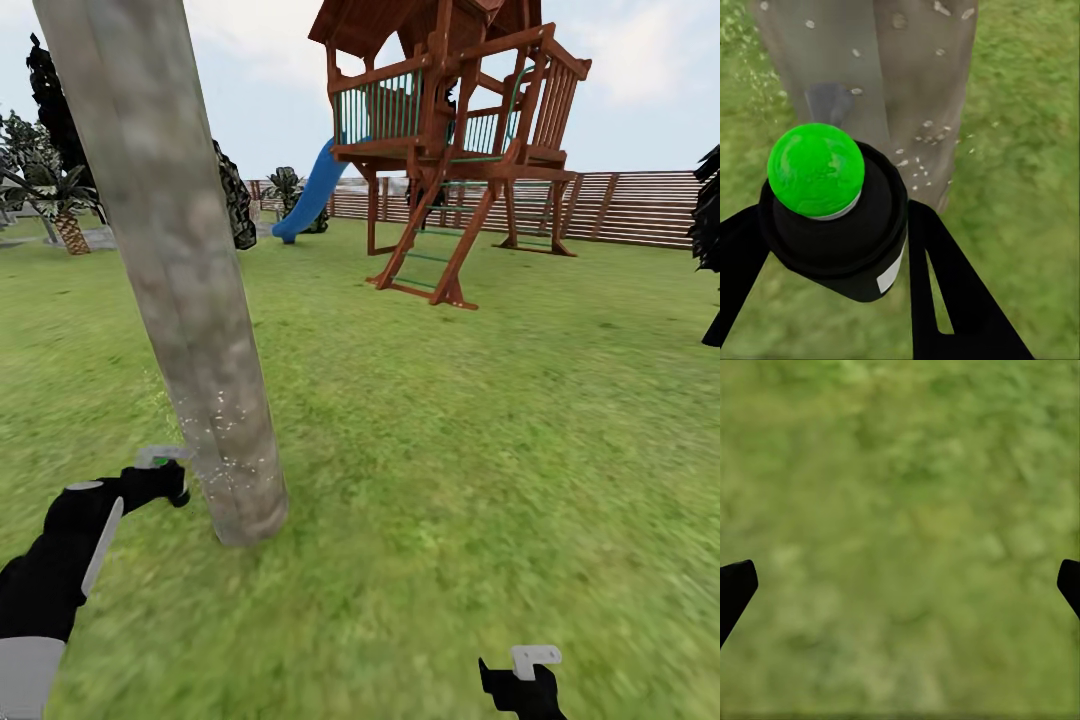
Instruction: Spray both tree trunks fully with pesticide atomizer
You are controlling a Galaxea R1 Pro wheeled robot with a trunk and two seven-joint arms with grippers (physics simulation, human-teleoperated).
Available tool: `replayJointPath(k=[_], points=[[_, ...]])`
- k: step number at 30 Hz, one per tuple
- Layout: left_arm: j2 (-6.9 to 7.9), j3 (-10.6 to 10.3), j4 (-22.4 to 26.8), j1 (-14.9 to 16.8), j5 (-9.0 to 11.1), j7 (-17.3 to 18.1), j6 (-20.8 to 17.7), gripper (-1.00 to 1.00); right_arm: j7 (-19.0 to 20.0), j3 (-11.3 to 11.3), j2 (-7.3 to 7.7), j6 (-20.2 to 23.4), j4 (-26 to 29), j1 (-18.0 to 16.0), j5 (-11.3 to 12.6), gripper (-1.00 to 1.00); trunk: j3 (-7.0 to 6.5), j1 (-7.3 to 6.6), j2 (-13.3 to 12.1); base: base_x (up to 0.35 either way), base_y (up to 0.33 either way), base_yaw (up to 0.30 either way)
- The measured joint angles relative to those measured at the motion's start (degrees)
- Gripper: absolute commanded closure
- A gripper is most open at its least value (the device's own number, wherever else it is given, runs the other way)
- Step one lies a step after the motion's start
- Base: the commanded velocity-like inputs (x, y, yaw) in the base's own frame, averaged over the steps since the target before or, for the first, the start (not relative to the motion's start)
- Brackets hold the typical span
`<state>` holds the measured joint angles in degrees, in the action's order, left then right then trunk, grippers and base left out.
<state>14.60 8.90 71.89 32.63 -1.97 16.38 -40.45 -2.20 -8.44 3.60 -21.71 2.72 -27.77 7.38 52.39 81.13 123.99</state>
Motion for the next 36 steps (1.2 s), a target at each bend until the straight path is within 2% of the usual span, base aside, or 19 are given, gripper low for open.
replayJointPath(k=[2,4,7,10,12,13,15,18,21,22,24,27,28,29,32,33,34,35,36], points=[[-0.33,-0.17,0.27,0.05,0.28,0.05,-0.39,1.00,0.00,0.00,0.00,0.00,0.00,0.00,-0.01,-1.00,0.00,0.00,0.00,0.000,0.000,0.000],[-0.89,-3.76,3.35,0.11,0.80,-0.02,-2.45,1.00,0.00,0.00,0.00,0.00,0.00,0.00,-0.01,-1.00,0.00,0.00,0.00,0.000,0.000,0.000],[-0.93,-5.11,7.81,0.22,0.55,-0.04,-7.51,1.00,0.00,0.00,0.00,0.00,0.00,0.00,-0.01,-1.00,0.00,0.00,0.00,0.000,0.000,0.000],[-0.12,-4.13,9.63,1.65,0.09,-0.04,-9.18,1.00,0.00,0.00,0.00,0.00,0.00,0.00,0.00,-1.00,0.00,0.00,0.00,0.000,0.000,0.000],[0.30,-1.17,9.72,2.49,-0.34,-0.01,-9.99,1.00,0.00,0.00,0.00,0.00,0.00,0.00,-0.01,-1.00,0.00,0.00,0.00,0.000,0.000,0.000],[0.62,-0.14,9.76,4.12,-0.12,0.03,-11.62,1.00,0.00,0.00,0.00,0.00,0.00,0.00,0.00,-1.00,-0.01,0.00,0.00,0.000,0.000,0.000],[0.13,-0.16,10.02,5.68,0.81,0.06,-13.54,1.00,0.00,0.00,0.00,0.00,0.00,0.00,-0.01,-1.00,0.00,0.00,0.00,0.000,0.000,0.000],[-0.46,-2.56,10.85,6.98,0.95,-0.01,-15.24,1.00,0.00,0.00,-0.01,0.00,0.00,0.00,-0.01,-1.00,0.00,0.00,0.00,0.000,0.000,0.000],[0.14,-2.78,11.22,6.44,-0.11,-0.11,-15.41,1.00,0.00,-0.02,-0.04,0.00,0.00,0.00,-0.03,-1.00,0.00,0.00,0.00,0.000,0.000,0.000],[0.22,-2.79,10.09,5.66,-0.19,-0.32,-14.47,1.00,0.00,-0.04,-0.06,0.00,0.00,0.00,-0.03,-1.00,0.01,0.00,0.00,0.000,0.000,0.000],[-0.04,-2.94,4.06,2.60,-0.38,-1.05,-6.52,1.00,0.00,-0.01,-0.08,0.00,0.00,0.00,-0.04,-1.00,0.01,0.01,-0.01,0.000,0.000,0.000],[-0.43,-3.00,-6.70,1.83,-0.04,-2.47,1.22,1.00,0.00,-0.01,-0.09,0.00,0.00,0.00,-0.06,-1.00,0.01,0.01,-0.01,0.000,0.000,0.000],[-0.69,-2.91,-12.45,1.75,-0.04,-3.02,7.34,1.00,0.00,0.00,-0.09,0.00,0.00,0.00,-0.04,-1.00,0.01,0.01,-0.01,0.000,0.000,0.000],[-0.76,-2.75,-16.08,1.72,-0.34,-4.03,10.48,1.00,0.00,0.00,-0.09,0.00,0.00,0.08,-0.04,-1.00,0.01,0.01,-0.01,0.000,0.000,0.000],[-0.65,-2.57,-19.35,1.73,-0.14,-7.05,12.85,1.00,0.00,-0.05,-0.09,0.00,0.00,0.22,-0.05,-1.00,0.00,0.00,0.00,0.000,0.000,0.000],[-0.82,-2.66,-23.59,1.65,0.19,-7.99,16.79,1.00,0.00,-0.02,-0.09,0.00,0.00,0.25,-0.01,-1.00,0.01,0.01,0.00,0.000,0.000,0.000],[-1.32,-2.46,-30.27,1.69,0.26,-8.40,21.82,1.00,0.00,0.00,-0.09,0.00,0.00,0.29,0.00,-1.00,0.01,0.00,0.00,0.000,0.000,0.000],[-1.48,-2.26,-34.99,1.69,0.25,-8.58,24.34,1.00,0.05,-0.01,-0.09,0.00,0.00,0.33,0.00,-1.00,0.01,0.01,-0.01,0.000,0.000,0.000],[-1.60,-2.24,-35.97,1.72,0.61,-8.67,25.54,1.00,0.07,0.00,-0.09,0.00,0.01,0.38,0.01,-1.00,0.00,0.00,0.00,0.000,0.000,0.000]])
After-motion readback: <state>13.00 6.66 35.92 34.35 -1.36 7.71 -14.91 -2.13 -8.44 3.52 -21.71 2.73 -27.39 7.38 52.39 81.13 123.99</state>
